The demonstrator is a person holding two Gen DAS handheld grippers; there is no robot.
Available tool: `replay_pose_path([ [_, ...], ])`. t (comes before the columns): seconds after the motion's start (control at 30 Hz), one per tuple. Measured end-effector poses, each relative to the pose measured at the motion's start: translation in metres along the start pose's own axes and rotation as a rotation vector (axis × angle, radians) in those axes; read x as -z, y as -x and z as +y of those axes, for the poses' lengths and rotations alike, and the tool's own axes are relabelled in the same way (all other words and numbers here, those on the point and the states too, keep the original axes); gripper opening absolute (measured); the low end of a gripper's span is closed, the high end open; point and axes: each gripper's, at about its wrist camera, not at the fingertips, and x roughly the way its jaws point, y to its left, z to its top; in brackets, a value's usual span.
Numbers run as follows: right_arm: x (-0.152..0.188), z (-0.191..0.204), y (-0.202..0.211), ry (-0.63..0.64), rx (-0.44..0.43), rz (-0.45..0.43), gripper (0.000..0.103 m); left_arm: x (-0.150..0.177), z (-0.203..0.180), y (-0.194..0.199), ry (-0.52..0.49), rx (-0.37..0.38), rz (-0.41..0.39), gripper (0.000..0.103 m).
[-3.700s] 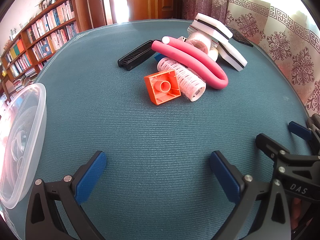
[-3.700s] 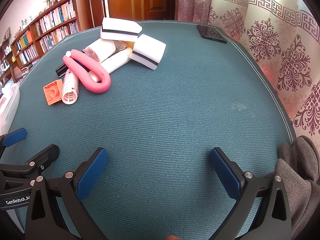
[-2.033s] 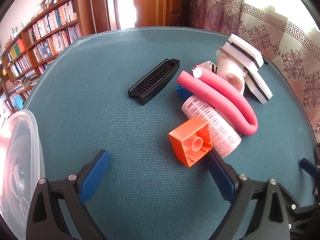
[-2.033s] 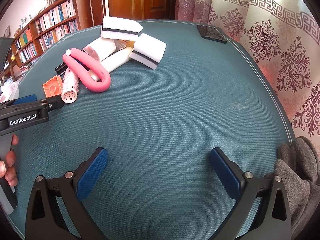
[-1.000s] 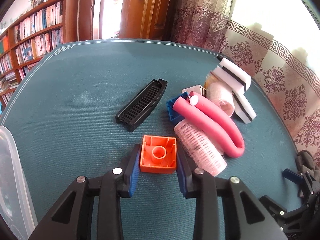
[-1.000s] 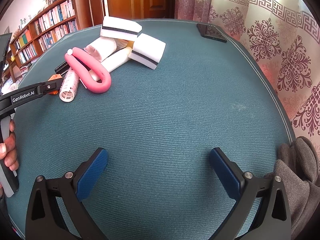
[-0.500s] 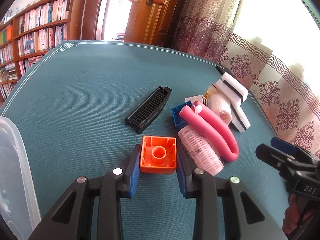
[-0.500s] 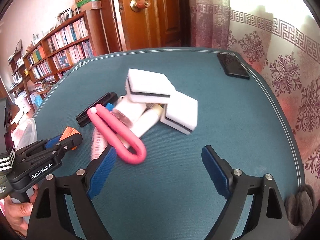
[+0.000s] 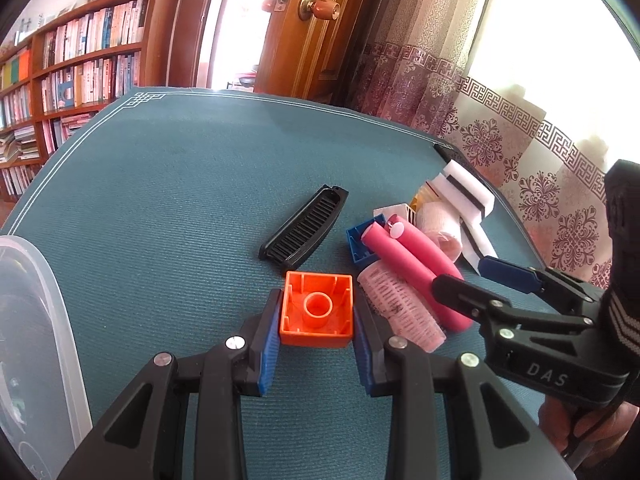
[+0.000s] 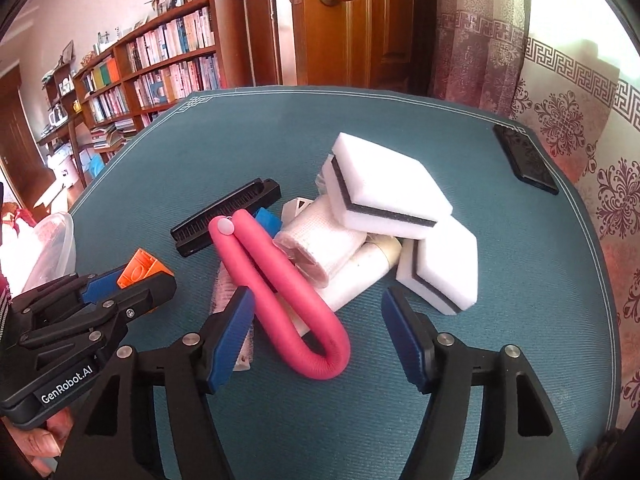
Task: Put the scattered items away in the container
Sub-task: 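Lift the orange brick with the left gripper while the right gripper grasps the pink foam roller, then carry the orange brick with the left gripper over the clear bowl and release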
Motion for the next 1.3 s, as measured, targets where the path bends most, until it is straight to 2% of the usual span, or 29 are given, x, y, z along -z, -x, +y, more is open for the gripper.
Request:
replay_pose_path([
  [0.17, 0.000, 0.006, -0.002, 0.025, -0.024, -0.001, 0.066, -0.001, 0.002, 0.001, 0.013, -0.004, -0.003, 0.036],
  [0.27, 0.000, 0.012, -0.004, 0.047, -0.016, 0.002, 0.061, -0.001, 0.002, 0.001, 0.017, -0.002, -0.003, 0.036],
  [0.33, 0.000, 0.014, -0.004, 0.059, -0.015, 0.002, 0.051, -0.001, 0.001, 0.001, 0.015, 0.001, -0.003, 0.036],
  [0.4, -0.001, 0.017, -0.006, 0.062, -0.018, 0.007, 0.047, -0.001, 0.000, 0.001, 0.014, 0.004, -0.003, 0.036],
  [0.53, 0.000, 0.017, -0.005, 0.059, -0.017, 0.009, 0.044, -0.001, 0.002, 0.002, 0.020, 0.005, -0.003, 0.036],
  [0.7, 0.010, 0.011, 0.008, 0.015, -0.038, 0.020, 0.042, 0.000, 0.001, 0.003, 0.020, 0.007, -0.003, 0.036],
  [1.0, 0.052, -0.008, 0.041, -0.137, -0.090, 0.056, 0.042, 0.000, 0.000, 0.005, 0.021, 0.015, -0.008, 0.036],
  [1.3, 0.064, -0.002, 0.069, -0.179, -0.119, 0.003, 0.042, -0.003, -0.009, 0.019, -0.008, -0.008, -0.046, 0.036],
])
